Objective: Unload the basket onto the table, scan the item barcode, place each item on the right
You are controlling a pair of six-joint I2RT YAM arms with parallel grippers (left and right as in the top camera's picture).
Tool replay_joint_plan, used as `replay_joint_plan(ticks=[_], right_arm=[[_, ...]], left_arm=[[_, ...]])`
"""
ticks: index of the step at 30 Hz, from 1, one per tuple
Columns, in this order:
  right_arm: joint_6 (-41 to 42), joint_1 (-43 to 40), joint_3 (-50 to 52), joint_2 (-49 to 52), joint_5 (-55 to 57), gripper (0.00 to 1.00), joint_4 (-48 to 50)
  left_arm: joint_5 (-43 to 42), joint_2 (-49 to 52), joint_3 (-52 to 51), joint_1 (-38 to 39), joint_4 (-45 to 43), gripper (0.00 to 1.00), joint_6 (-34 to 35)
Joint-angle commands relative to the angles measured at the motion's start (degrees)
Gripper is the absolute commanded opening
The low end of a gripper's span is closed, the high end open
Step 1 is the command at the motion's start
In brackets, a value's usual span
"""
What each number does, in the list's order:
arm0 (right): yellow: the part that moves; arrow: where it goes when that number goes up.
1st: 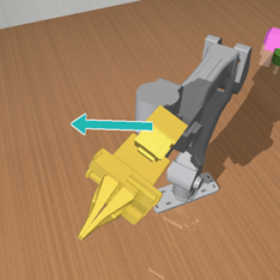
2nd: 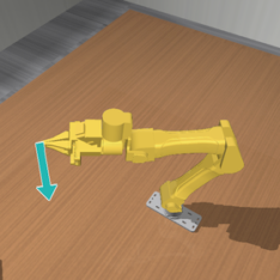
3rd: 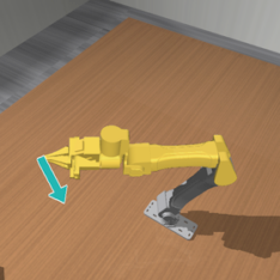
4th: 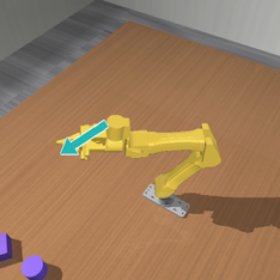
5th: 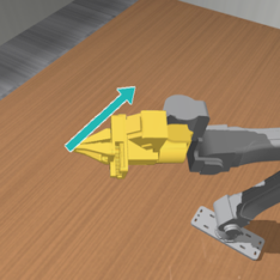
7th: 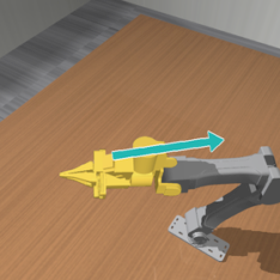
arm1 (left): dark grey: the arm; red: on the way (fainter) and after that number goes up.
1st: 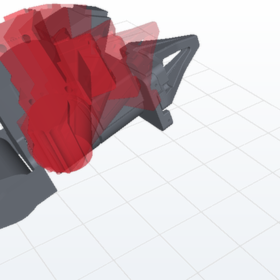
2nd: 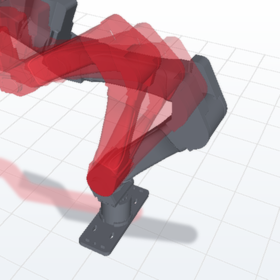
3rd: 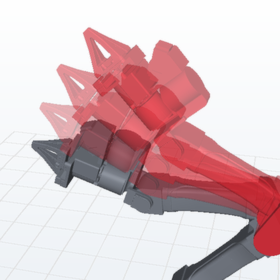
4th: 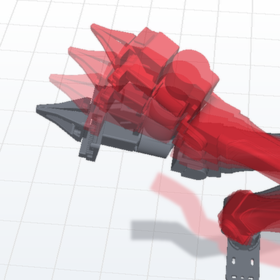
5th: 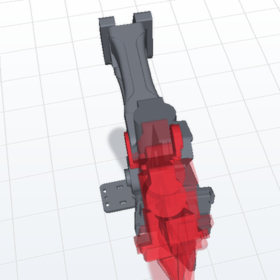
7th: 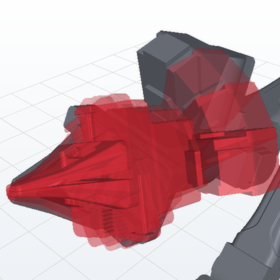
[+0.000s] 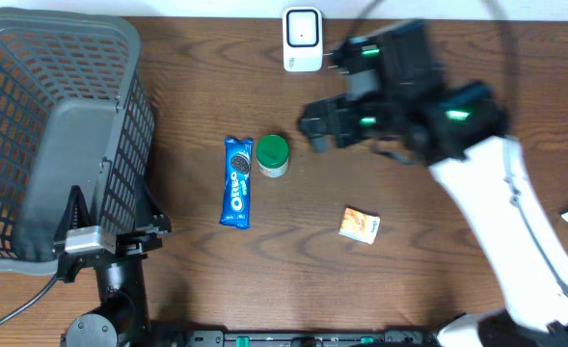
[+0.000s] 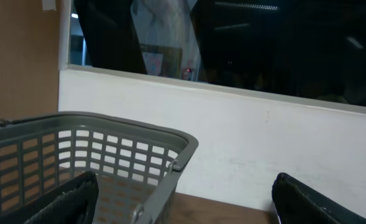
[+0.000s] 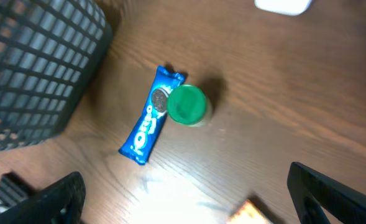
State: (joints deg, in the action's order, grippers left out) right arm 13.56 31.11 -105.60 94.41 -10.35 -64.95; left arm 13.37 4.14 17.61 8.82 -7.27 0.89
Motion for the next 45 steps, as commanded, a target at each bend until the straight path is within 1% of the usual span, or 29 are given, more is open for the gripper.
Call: replay_joint_plan(ticks=[1, 3, 5, 7, 10, 16, 19, 24, 27, 30, 32, 33, 37, 42, 45], right_arm=[[9.4, 4.2, -0.4, 5.4, 8.6, 0.99, 1.6], [14.7, 5.8, -0.4, 9.0, 12.3, 0.99, 2.2], [16.5, 6.9, -0.4, 11.5, 13.3, 0.99, 2.7], [16.4, 7.1, -0.4, 12.8, 13.3, 0.99, 3.0], [16.1, 7.1, -0.4, 13.5, 13.6, 0.99, 2.8], [15.5, 7.2, -0.4, 13.5, 14.8, 0.99, 2.5], [14.7, 7.2, -0.4, 13.5, 14.8, 0.99, 1.7], [13.8, 7.3, -0.4, 13.5, 14.8, 0.99, 1.1], [13.8, 7.2, -0.4, 13.8, 15.0, 0.99, 2.0], [14.9, 7.2, -0.4, 15.6, 15.8, 0.99, 2.7], [15.3, 7.5, -0.4, 17.2, 16.0, 0.99, 2.8], [15.3, 7.9, -0.4, 18.9, 16.0, 0.99, 3.8], [15.4, 9.1, -0.4, 21.0, 16.0, 0.99, 6.9], [16.7, 9.4, -0.4, 21.9, 15.8, 0.99, 11.3], [17.7, 9.5, -0.4, 23.0, 15.6, 0.99, 11.8]], left_arm=[[0.5, 2.1, -6.6, -0.1, 4.4, 0.90, 5.1], [-0.1, 2.1, -7.5, -0.1, 5.0, 0.90, 7.5], [-3.9, 2.1, -7.7, -0.1, 6.4, 0.90, 7.5], [-7.6, 2.1, -7.7, -0.1, 7.6, 0.90, 5.8], [-11.5, 2.1, -7.6, -0.1, 8.1, 0.90, 0.9], [-10.3, 2.1, -4.4, -0.1, 8.5, 0.90, -7.9], [-8.2, 2.1, -1.7, -0.1, 9.4, 0.90, -10.5], [-8.2, 2.1, 3.9, -0.1, 13.2, 0.90, -15.9], [-9.3, 2.1, 5.9, -0.1, 14.4, 0.90, -15.9], [-13.7, 2.3, 6.2, -0.1, 14.8, 0.90, -15.8], [-16.3, 3.1, 6.2, -0.1, 15.3, 0.90, -14.4], [-18.3, 4.9, 6.2, -0.1, 16.6, 0.90, -13.7], [-18.8, 10.5, 6.2, -0.1, 19.6, 0.90, -13.7], [-22.1, 18.1, 6.2, -0.1, 19.8, 0.90, -13.6], [-23.3, 21.6, 6.2, -0.1, 19.6, 0.90, -11.6]])
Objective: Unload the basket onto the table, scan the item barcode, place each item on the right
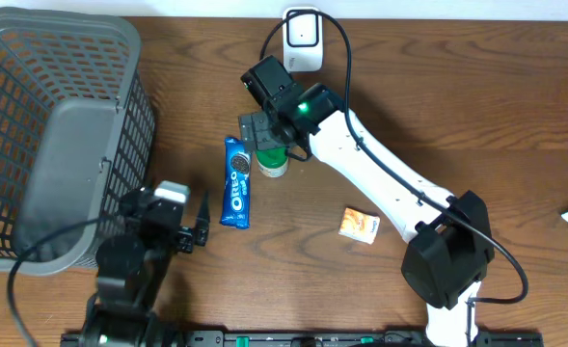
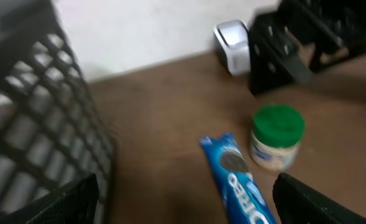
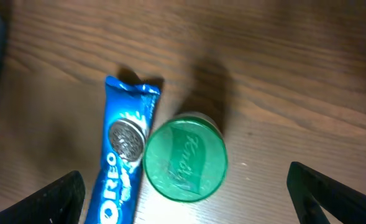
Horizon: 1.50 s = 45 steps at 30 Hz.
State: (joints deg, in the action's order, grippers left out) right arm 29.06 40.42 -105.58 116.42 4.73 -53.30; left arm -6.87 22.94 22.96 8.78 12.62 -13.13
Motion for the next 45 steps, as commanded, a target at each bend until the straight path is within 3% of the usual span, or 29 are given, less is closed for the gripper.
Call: replay_joint_plan(ticks=[1, 20, 39, 45], right_arm=[[2.3, 0.2, -0.4, 1.7, 0.4, 0.99, 0.2], [2.6, 0.3, -0.4, 6.8, 0.4, 0.99, -2.6], [1.9, 1.0, -0.4, 14.9, 0.5, 0.98, -1.6], [1.1, 1.0, -0.4, 16.8, 0.8, 0.81, -1.3]], left_arm=[[-3.0, 3.5, 0.9, -0.1, -0.3, 0.90, 2.8], [-0.2, 4.3, -2.3, -0.1, -7.6, 0.90, 12.3], [0.3, 4.3, -7.2, -0.1, -10.3, 0.90, 15.0], [2.7, 4.3, -8.9, -0.1, -9.7, 0.90, 15.0]])
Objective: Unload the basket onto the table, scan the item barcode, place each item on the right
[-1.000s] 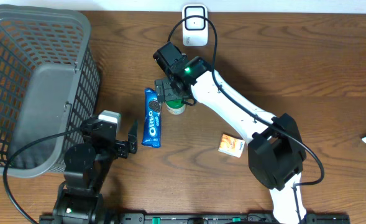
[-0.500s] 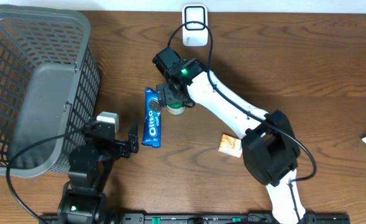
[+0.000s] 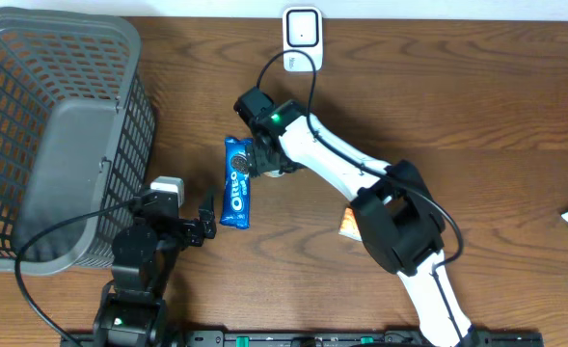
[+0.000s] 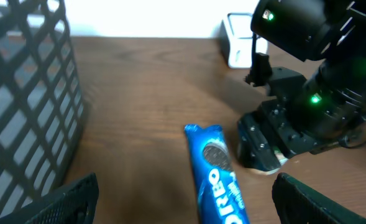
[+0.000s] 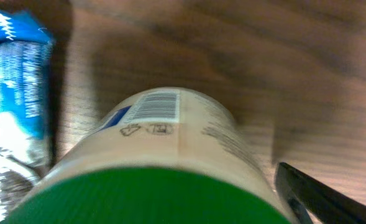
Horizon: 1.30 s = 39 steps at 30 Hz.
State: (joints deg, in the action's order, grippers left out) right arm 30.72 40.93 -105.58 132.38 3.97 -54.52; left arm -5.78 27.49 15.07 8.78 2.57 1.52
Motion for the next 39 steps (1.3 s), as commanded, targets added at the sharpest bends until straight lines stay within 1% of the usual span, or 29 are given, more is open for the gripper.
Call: replay_joint_plan(ticks=[1, 2, 5, 6, 7, 9, 11, 12, 13, 15, 16, 17, 18, 19, 20, 22, 28, 29, 30, 33, 35, 37, 39], right_arm=[[-0.6, 0.5, -0.4, 0.7, 1.8, 0.78, -0.1], [-1.0, 0.5, -0.4, 0.6, 1.8, 0.72, -0.2], [-2.8, 0.2, -0.4, 0.3, 1.8, 0.59, -1.0], [-4.3, 0.0, -0.4, 0.1, 1.8, 0.57, -1.4], [-8.6, -0.5, -0.4, -0.3, 1.8, 0.51, -2.4], [-14.1, -0.8, -0.4, -0.6, 2.7, 0.48, -3.6], [-19.3, -0.7, -0.4, -0.8, 5.6, 0.48, -4.3], [-21.7, -0.6, -0.4, -0.8, 6.7, 0.49, -4.5], [-27.7, -0.3, -0.4, -0.8, 8.5, 0.51, -4.5], [-33.6, 0.0, -0.4, -0.8, 9.2, 0.56, -5.0], [-36.6, 0.1, -0.4, -0.9, 9.7, 0.63, -5.7], [-39.5, 0.2, -0.4, -0.9, 11.0, 0.67, -6.4], [-40.8, 0.2, -0.4, -0.9, 12.3, 0.72, -7.0], [-41.4, 0.4, -0.4, -0.9, 14.7, 0.79, -7.8], [-41.3, 0.5, -0.4, -0.9, 16.5, 0.83, -8.3], [-40.9, 1.2, -0.6, -0.9, 19.0, 0.84, -9.5], [-36.7, 3.6, -4.1, -3.1, 18.9, 0.85, -15.5], [-35.9, 3.9, -4.9, -3.9, 18.9, 0.97, -16.6], [-34.9, 4.2, -5.7, -4.7, 18.9, 0.99, -17.5], [-31.9, 4.8, -8.4, -7.6, 16.8, 0.99, -21.2], [-29.0, 4.9, -9.9, -9.5, 13.2, 0.99, -23.2], [-20.7, 4.5, -11.1, -11.5, 9.3, 0.99, -23.6], [-7.5, 3.7, -11.2, -13.1, 6.4, 0.99, -23.8]], left_arm=[[1.6, -0.2, -1.0, -0.1, 0.7, 0.90, 0.3], [1.6, -0.2, -1.0, -0.1, 1.2, 0.90, 0.3], [1.8, -0.2, -1.0, -0.1, 1.9, 0.90, 0.3], [1.8, -0.2, -1.0, -0.1, 2.4, 0.90, 0.3], [1.8, -0.2, -1.0, -0.1, 2.8, 0.90, 0.3], [1.8, -0.2, -1.0, -0.1, 3.0, 0.90, 0.3], [1.8, -0.1, -1.0, -0.1, 3.0, 0.90, 0.3], [1.8, -0.1, -1.0, -0.1, 3.0, 0.90, 0.3], [1.8, -0.1, -1.0, -0.1, 3.0, 0.90, 0.3], [1.8, -0.1, -1.0, -0.1, 3.0, 0.90, 0.3], [1.8, -0.1, -1.0, -0.1, 3.0, 0.90, 0.3], [1.8, -0.1, -1.0, -0.1, 3.0, 0.90, 0.3], [1.8, -0.1, -1.0, -0.1, 3.0, 0.90, 0.3], [1.8, -0.1, -1.0, -0.1, 3.0, 0.90, 0.3], [1.8, -0.1, -1.0, -0.1, 3.0, 0.90, 0.3], [1.8, -0.1, -1.0, -0.1, 3.0, 0.90, 0.3], [1.8, -0.1, -1.0, -0.1, 4.8, 0.90, 0.3], [1.8, -0.1, -1.0, -0.1, 5.3, 0.90, 0.3], [1.8, -0.1, -1.0, -0.1, 5.9, 0.90, 0.3], [1.8, -0.1, -1.0, -0.1, 8.3, 0.90, 0.3], [1.8, -0.1, -1.0, -0.1, 10.2, 0.90, 0.3], [1.8, -0.1, -1.0, -0.1, 12.3, 0.90, 0.3], [1.8, -0.1, -1.0, -0.1, 14.6, 0.90, 0.3]])
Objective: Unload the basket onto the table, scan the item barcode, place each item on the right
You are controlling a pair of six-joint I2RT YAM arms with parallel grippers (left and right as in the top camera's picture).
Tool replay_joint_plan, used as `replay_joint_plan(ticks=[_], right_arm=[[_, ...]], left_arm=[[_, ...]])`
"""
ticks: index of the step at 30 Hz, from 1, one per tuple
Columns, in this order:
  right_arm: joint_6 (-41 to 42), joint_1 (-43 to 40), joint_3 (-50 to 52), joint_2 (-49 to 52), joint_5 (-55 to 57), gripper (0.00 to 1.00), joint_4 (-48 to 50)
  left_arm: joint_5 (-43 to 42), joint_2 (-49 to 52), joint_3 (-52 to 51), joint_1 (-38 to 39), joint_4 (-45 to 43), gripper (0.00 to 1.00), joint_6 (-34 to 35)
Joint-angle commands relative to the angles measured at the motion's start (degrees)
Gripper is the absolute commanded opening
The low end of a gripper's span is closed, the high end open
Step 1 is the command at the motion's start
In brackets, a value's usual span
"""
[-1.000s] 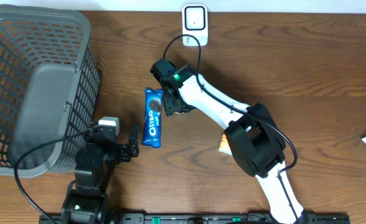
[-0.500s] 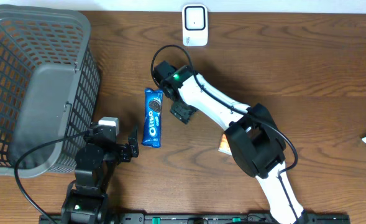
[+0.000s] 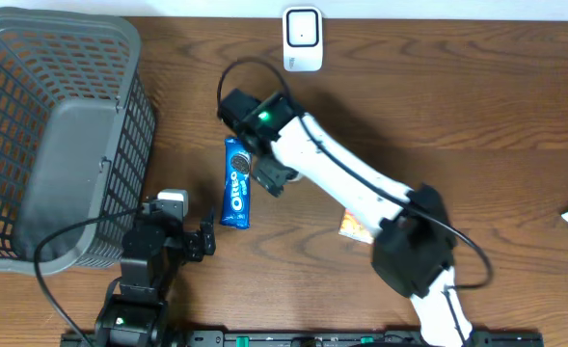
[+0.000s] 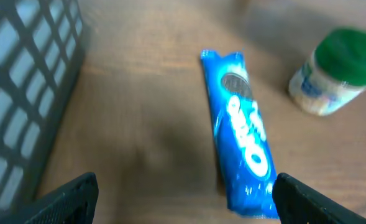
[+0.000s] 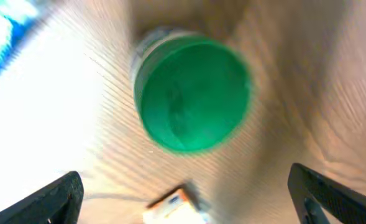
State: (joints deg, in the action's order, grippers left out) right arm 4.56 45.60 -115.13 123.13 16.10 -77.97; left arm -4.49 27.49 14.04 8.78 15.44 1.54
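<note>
The jar with the green lid point(image 5: 192, 93) stands upright on the brown table point(image 3: 476, 116), next to the blue Oreo pack point(image 4: 242, 137). The same jar point(image 4: 338, 71) shows at the upper right of the left wrist view; in the overhead view my right arm hides it. My right gripper point(image 5: 186, 199) hangs open above the jar, nothing between its fingers point(image 5: 46, 199). The white scanner point(image 3: 303, 39) stands at the table's far edge. My left gripper point(image 4: 186, 199) is open, low over the table just short of the Oreo pack point(image 3: 237, 181).
A large grey mesh basket point(image 3: 42, 125) fills the left side. A small orange box point(image 3: 359, 225) lies right of the middle, partly under my right arm. Something white pokes in at the right edge.
My right gripper was low at the jar's side with the barcode close in view; now it looks straight down on the green lid from higher up. The left wrist camera points lower onto the Oreo pack.
My right gripper was high over the table's right and the left arm faced the wall. Then the right gripper was over the jar and the left one faced the items. Then the right was down against the jar, and now it is above it, open.
</note>
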Motion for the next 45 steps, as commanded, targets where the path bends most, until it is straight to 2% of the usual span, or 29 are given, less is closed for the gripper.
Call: replay_joint_plan(ticks=[1, 4, 7, 10, 25, 35, 41, 45], right_arm=[[25.7, -1.5, -1.7, -4.3, -6.3, 0.99, -1.0], [48.3, -3.4, -1.6, -4.5, -6.8, 0.99, -3.1], [61.4, -4.9, -1.4, -4.4, -10.6, 0.99, -2.4], [69.1, -5.6, -1.4, -4.4, -11.6, 0.99, -2.2], [69.8, -4.6, -1.2, -4.4, -5.1, 0.99, 0.6], [70.7, -4.6, 3.0, -1.9, -5.1, 0.99, 2.7], [71.7, -4.6, 3.5, 0.4, -5.8, 0.99, 8.2], [77.3, -4.6, 3.5, 1.9, -8.0, 0.99, 8.5]], left_arm=[[0.5, -0.1, 0.1, -0.1, 2.7, 0.90, 0.3], [0.5, -0.1, 0.1, -0.1, 5.9, 0.90, 0.3], [0.5, -0.1, 0.1, -0.1, 8.2, 0.90, 0.3], [0.5, -0.1, 0.1, -0.1, 10.2, 0.90, 0.3], [0.5, -0.1, 0.1, -0.1, 12.0, 0.90, 0.3], [0.5, -8.8, 0.0, 0.2, 12.8, 0.90, 0.3], [0.5, -14.4, 0.0, 0.1, 12.8, 0.90, 0.3], [0.5, -15.8, 0.0, 0.1, 12.8, 0.90, 0.3]])
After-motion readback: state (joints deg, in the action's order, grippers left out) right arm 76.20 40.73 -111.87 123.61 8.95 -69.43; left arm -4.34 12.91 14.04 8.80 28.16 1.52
